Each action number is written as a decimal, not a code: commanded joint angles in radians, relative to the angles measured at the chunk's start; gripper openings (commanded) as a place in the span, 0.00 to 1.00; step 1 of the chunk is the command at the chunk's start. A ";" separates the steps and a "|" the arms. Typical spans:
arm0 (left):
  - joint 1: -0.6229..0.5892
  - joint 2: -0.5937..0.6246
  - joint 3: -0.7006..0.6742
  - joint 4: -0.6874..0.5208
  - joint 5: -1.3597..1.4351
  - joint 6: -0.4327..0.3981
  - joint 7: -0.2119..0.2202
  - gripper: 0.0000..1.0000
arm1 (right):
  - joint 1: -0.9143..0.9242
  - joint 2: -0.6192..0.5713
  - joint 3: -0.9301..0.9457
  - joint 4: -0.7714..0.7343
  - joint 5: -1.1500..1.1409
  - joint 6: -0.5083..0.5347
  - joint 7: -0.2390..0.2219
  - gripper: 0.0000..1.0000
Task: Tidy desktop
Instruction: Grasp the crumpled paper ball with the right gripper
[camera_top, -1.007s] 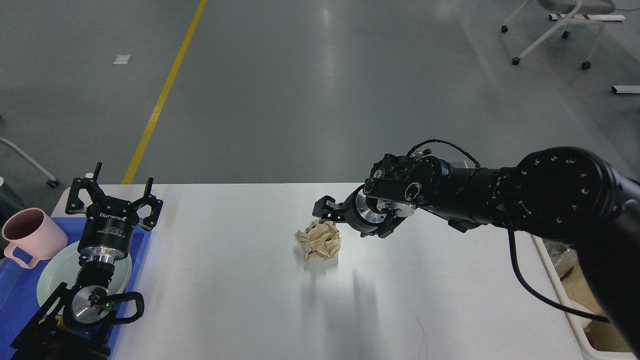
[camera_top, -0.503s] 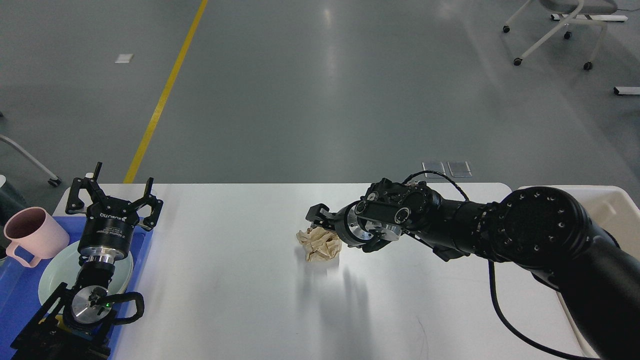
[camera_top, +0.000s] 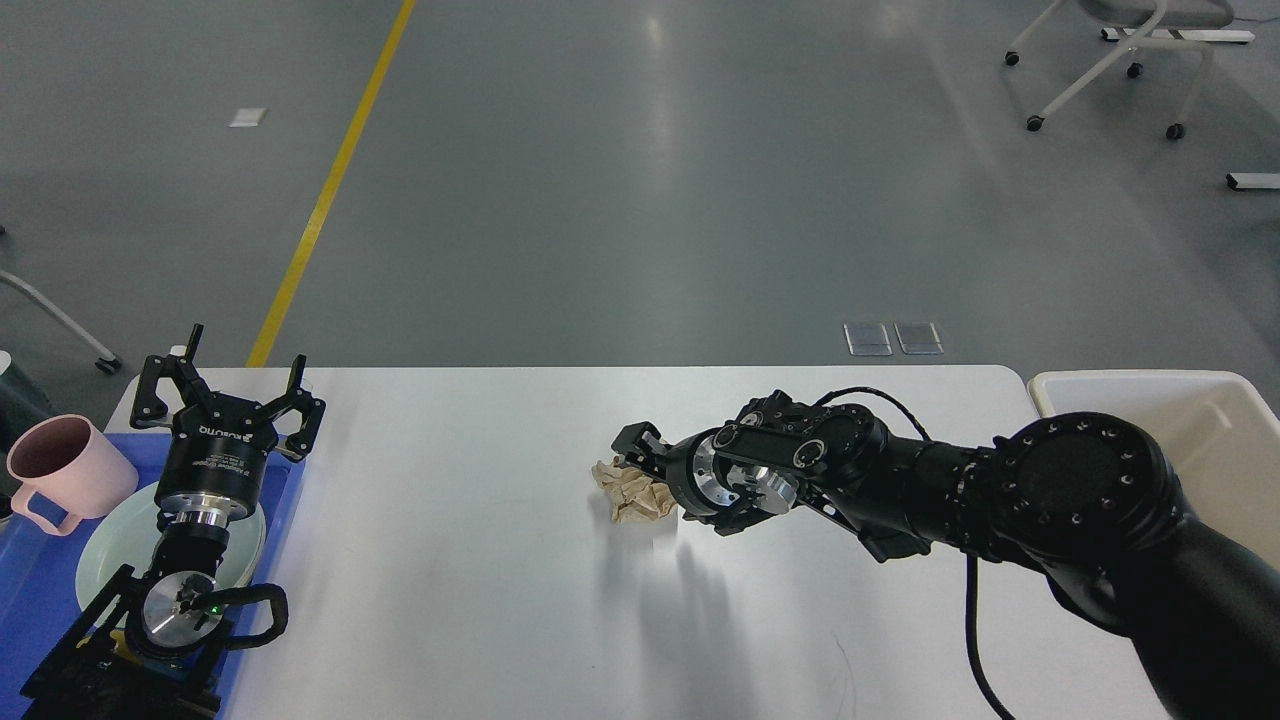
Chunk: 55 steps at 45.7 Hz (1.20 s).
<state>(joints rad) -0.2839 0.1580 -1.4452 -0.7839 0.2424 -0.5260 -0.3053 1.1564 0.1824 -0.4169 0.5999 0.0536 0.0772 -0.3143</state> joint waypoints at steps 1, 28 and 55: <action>0.000 0.000 0.000 0.000 0.000 0.000 0.000 0.96 | -0.035 0.000 0.018 -0.005 0.000 -0.056 0.001 1.00; 0.000 0.000 0.000 0.000 0.000 0.000 0.000 0.97 | -0.113 -0.004 0.175 -0.058 0.002 -0.136 0.090 1.00; 0.000 0.000 0.000 0.000 0.000 0.000 0.000 0.97 | -0.121 -0.004 0.173 -0.049 -0.001 -0.126 0.092 0.81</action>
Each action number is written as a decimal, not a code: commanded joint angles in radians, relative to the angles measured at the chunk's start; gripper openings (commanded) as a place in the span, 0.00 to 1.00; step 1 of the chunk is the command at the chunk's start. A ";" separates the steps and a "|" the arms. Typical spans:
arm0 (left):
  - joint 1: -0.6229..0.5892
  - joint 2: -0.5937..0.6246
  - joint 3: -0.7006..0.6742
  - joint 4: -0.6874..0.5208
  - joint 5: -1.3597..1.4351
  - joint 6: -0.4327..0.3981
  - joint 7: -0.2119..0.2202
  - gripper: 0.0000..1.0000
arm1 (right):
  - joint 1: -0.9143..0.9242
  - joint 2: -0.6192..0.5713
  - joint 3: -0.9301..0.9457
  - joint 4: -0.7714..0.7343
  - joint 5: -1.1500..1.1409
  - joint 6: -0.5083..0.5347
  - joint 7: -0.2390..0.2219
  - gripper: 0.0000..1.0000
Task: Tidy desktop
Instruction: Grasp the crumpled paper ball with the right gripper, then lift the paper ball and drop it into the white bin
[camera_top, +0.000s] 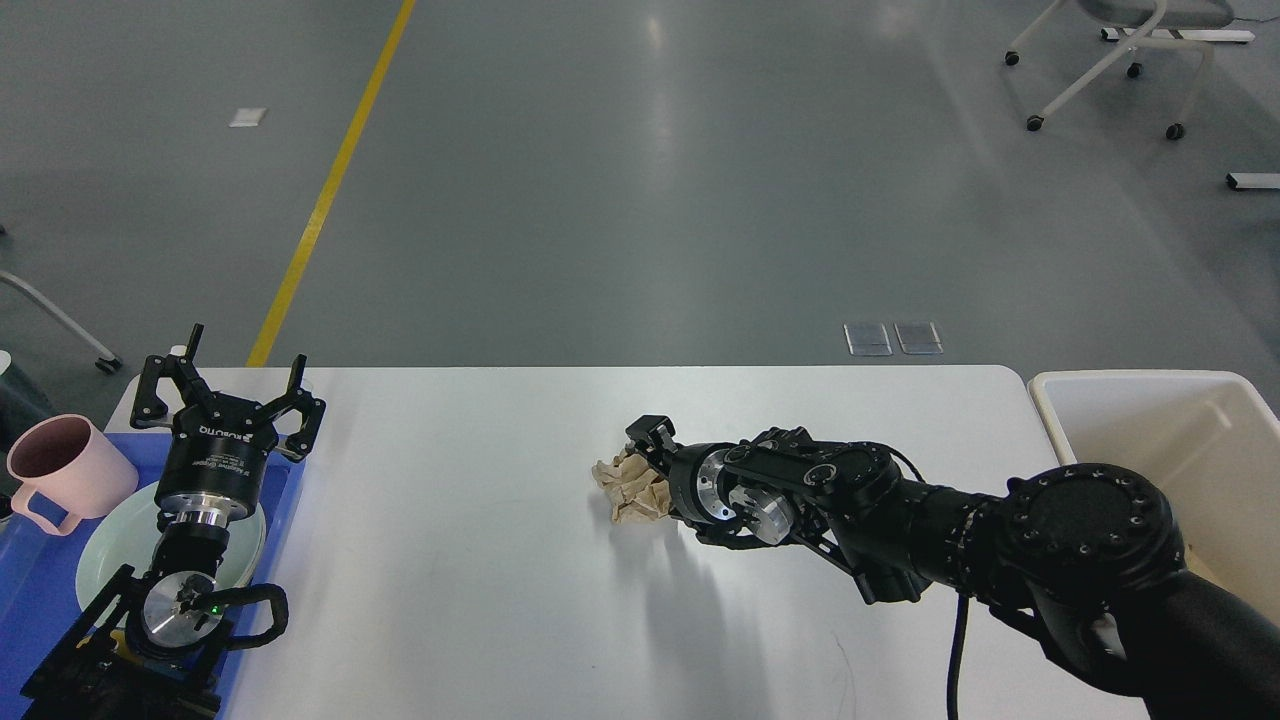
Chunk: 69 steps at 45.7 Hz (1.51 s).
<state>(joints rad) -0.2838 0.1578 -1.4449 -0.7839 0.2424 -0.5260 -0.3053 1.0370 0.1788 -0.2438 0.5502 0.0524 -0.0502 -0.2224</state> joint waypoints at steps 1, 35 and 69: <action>0.000 0.000 0.000 0.000 0.000 0.000 0.000 0.97 | -0.002 -0.001 0.000 0.001 0.000 0.001 0.000 0.78; 0.000 0.000 0.000 0.000 0.000 0.000 0.000 0.97 | -0.014 0.001 -0.008 -0.006 -0.026 -0.003 -0.015 0.00; 0.000 0.000 0.000 0.000 0.000 0.000 0.002 0.97 | 0.420 -0.252 -0.377 0.405 0.190 0.177 -0.011 0.00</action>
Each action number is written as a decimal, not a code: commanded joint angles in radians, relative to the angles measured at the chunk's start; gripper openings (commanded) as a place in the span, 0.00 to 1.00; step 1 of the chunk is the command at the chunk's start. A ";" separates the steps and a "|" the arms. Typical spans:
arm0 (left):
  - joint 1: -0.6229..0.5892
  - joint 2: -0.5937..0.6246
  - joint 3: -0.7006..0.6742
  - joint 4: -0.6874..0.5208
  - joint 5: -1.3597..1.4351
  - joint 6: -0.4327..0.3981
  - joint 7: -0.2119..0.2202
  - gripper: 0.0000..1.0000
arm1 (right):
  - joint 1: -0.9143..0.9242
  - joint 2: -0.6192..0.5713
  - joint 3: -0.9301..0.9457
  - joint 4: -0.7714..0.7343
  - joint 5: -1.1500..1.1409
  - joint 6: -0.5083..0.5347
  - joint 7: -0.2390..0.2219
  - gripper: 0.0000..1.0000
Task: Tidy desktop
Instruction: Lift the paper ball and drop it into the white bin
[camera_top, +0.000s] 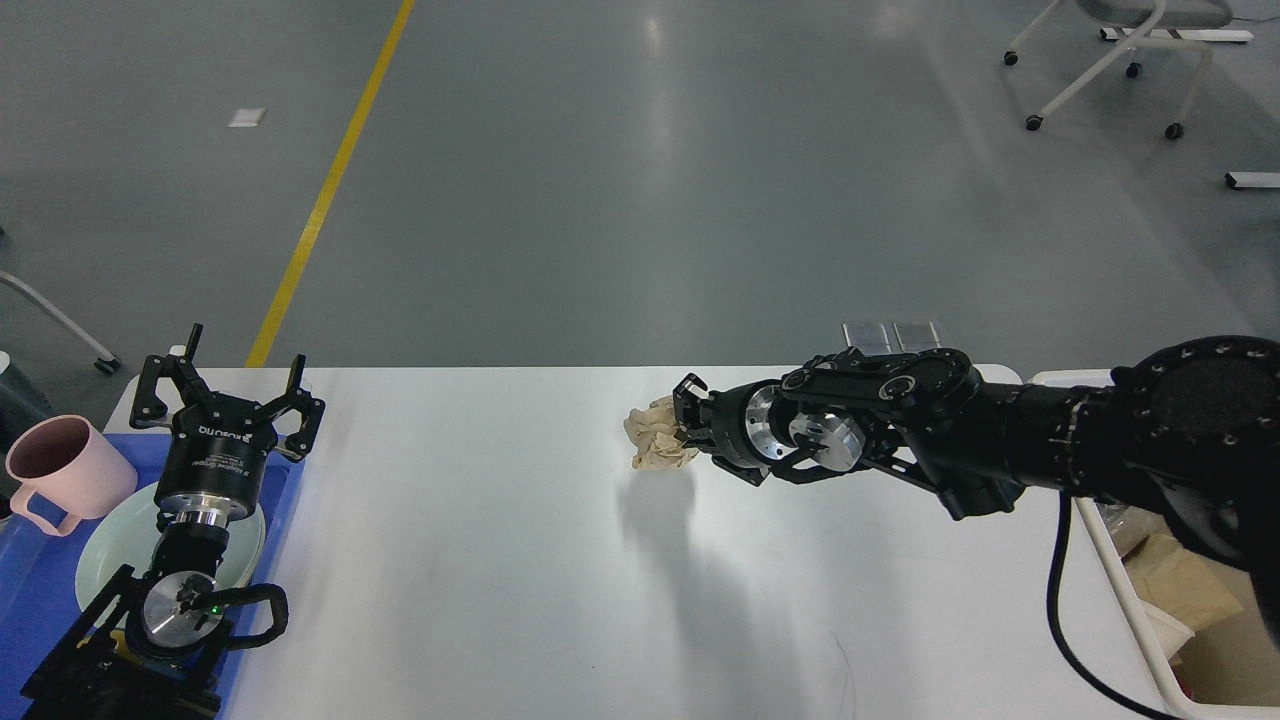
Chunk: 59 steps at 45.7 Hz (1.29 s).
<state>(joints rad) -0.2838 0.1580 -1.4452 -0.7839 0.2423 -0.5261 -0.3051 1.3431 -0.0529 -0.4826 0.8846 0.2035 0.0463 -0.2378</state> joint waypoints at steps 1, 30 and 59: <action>-0.002 0.000 0.000 0.000 0.000 0.000 0.001 0.97 | 0.137 -0.025 -0.161 0.088 0.039 0.096 0.006 0.00; -0.002 0.002 0.000 0.000 0.000 0.000 0.004 0.97 | 0.910 -0.254 -0.585 0.571 -0.139 0.645 -0.006 0.00; 0.000 0.002 0.000 0.000 0.000 0.000 0.001 0.97 | 0.995 -0.419 -0.890 0.682 -0.184 0.541 -0.005 0.00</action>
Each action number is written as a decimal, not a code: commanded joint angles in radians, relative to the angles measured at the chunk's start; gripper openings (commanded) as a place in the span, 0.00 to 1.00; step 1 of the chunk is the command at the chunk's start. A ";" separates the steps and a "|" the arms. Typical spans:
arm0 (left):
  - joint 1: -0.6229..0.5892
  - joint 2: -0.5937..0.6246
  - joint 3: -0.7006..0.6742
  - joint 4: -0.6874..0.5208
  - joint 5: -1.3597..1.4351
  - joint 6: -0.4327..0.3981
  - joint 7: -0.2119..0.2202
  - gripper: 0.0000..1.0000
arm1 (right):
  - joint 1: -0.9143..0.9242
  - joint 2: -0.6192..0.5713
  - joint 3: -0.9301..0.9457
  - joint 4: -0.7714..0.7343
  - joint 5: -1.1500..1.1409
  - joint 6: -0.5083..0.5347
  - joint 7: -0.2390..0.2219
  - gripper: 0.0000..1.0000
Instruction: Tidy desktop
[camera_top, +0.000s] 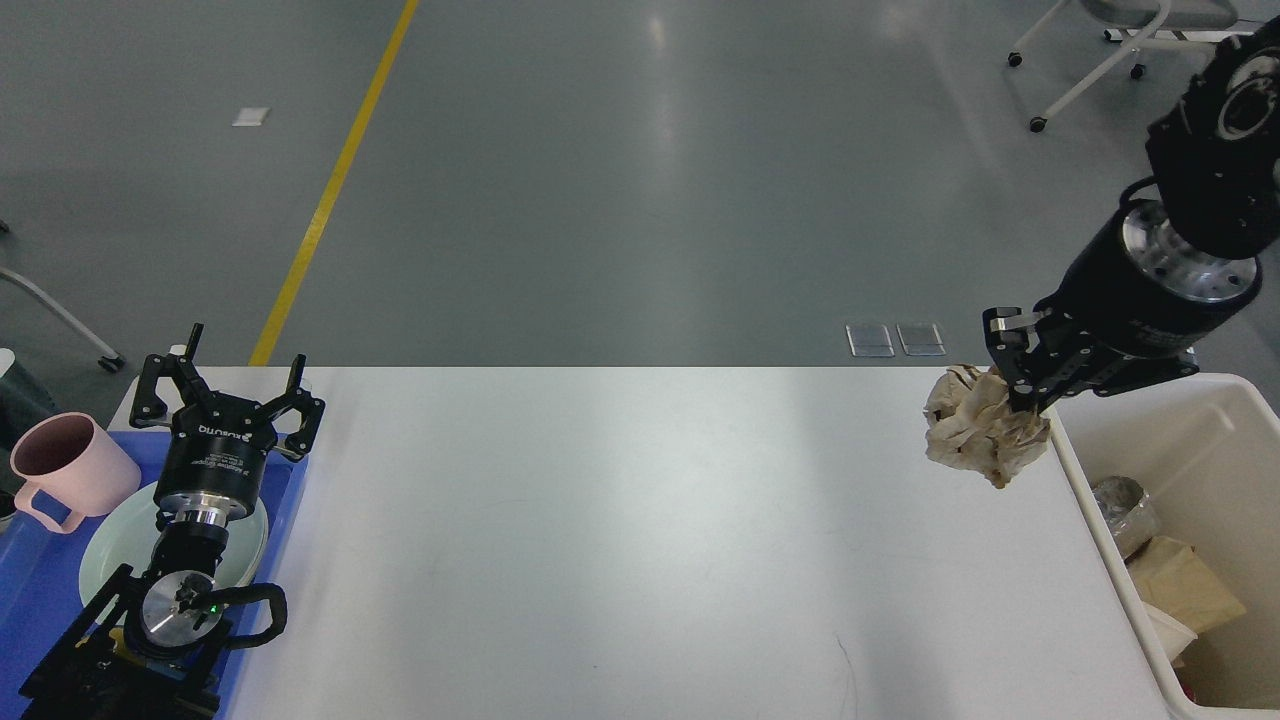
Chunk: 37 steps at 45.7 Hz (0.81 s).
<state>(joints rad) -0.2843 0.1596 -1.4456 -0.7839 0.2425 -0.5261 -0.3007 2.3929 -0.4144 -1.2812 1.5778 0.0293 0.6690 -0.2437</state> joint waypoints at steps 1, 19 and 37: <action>0.000 0.000 0.001 0.000 0.000 0.001 -0.003 0.97 | -0.073 -0.076 -0.105 -0.021 -0.017 -0.100 0.001 0.00; 0.000 -0.002 0.001 0.000 0.000 0.000 -0.003 0.96 | -0.777 -0.359 0.058 -0.534 -0.183 -0.371 0.007 0.00; 0.000 -0.002 0.001 0.000 0.000 0.000 -0.003 0.97 | -1.538 -0.213 0.600 -1.077 -0.186 -0.597 0.009 0.00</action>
<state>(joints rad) -0.2837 0.1579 -1.4449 -0.7839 0.2425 -0.5261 -0.3039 1.0330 -0.7068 -0.7960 0.6650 -0.1546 0.1471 -0.2335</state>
